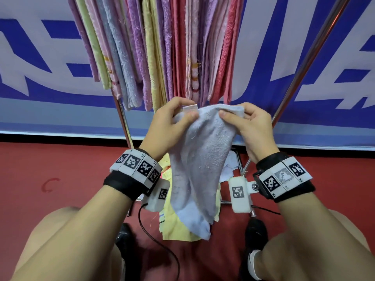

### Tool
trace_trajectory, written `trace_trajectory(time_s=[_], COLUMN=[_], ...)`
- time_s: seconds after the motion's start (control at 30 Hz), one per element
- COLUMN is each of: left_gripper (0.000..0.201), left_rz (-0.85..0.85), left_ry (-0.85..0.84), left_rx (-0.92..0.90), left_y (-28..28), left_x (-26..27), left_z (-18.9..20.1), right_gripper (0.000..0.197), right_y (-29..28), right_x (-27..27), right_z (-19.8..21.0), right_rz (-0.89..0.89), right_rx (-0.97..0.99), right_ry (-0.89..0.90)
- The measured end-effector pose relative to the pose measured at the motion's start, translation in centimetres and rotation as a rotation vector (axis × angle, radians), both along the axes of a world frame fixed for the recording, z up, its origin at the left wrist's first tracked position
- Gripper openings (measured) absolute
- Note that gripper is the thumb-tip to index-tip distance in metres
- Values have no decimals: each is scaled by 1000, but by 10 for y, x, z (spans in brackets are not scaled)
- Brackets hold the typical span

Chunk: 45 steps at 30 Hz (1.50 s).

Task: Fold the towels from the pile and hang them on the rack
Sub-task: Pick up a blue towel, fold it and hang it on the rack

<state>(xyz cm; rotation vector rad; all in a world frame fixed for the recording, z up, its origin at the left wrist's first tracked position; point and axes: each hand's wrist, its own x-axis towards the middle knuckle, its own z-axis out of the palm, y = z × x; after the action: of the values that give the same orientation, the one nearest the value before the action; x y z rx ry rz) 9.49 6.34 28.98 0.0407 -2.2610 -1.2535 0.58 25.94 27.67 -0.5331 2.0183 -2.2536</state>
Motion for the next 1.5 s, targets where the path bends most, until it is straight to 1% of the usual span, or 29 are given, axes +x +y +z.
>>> trace_trajectory(time_s=[0.07,0.1,0.17,0.23,0.3,0.33,0.37,0.43,0.47,0.53,0.6,0.67,0.77,0.87,0.93,1.0,1.13,1.2,1.3,1.33,1.4,1.43,1.5], left_gripper=[30,33,31,22,16,14,14,22,28,34,32,26,12,10,14,13,15,21,22,27,46,52,57], left_rz=[-72,-116,-137,-63,11,20,13,-26,-64,-149,-168,-105,58,159,174,128,50,-20,-135,-158,-174,-154,-92], left_ry=[-31,-61,-126,-162,-157,-155,-157,-167,-168,-155,-111,-36,75,169,187,184,149,113,56,41,-18,-73,-178], left_rx=[57,45,-70,-176,-178,-158,-154,-216,-244,-233,-226,-237,-141,23,105,125,6,-37,-102,-154,-294,-359,-430], left_y=[6,7,9,5,-4,-9,-13,-19,-20,-21,-22,-21,-17,-9,-4,-1,-6,-7,-6,-6,-7,-8,-7], left_x=[1,2,3,3,4,5,7,12,14,19,23,22,18,13,11,11,12,15,18,19,16,15,12], left_z=[6,7,6,6,9,12,16,21,23,24,23,22,22,24,27,30,30,27,23,22,18,16,12], right_gripper=[18,17,17,20,21,21,22,26,27,27,22,16,13,14,13,14,17,18,18,16,14,14,13], right_y=[-2,-2,-1,3,7,9,10,11,12,13,14,14,11,4,0,-2,-2,0,-2,-2,-4,-5,-8], right_x=[0,1,3,4,3,2,1,1,1,3,5,8,13,17,18,17,11,9,8,8,8,10,13], right_z=[7,10,13,16,16,15,14,11,11,11,13,17,22,24,24,24,27,26,22,21,19,18,17], right_rz=[-45,-64,-82,-82,-94,-98,-98,-80,-67,-33,-7,-7,-33,-73,-109,-147,-182,-183,-192,-200,-224,-236,-254], right_rx=[-64,-78,-86,-56,16,52,81,110,117,140,149,107,18,-43,-74,-109,-149,-143,-116,-103,-73,-53,6], right_ry=[-2,1,7,34,71,83,83,57,45,37,43,59,84,115,122,114,71,54,29,33,70,100,177])
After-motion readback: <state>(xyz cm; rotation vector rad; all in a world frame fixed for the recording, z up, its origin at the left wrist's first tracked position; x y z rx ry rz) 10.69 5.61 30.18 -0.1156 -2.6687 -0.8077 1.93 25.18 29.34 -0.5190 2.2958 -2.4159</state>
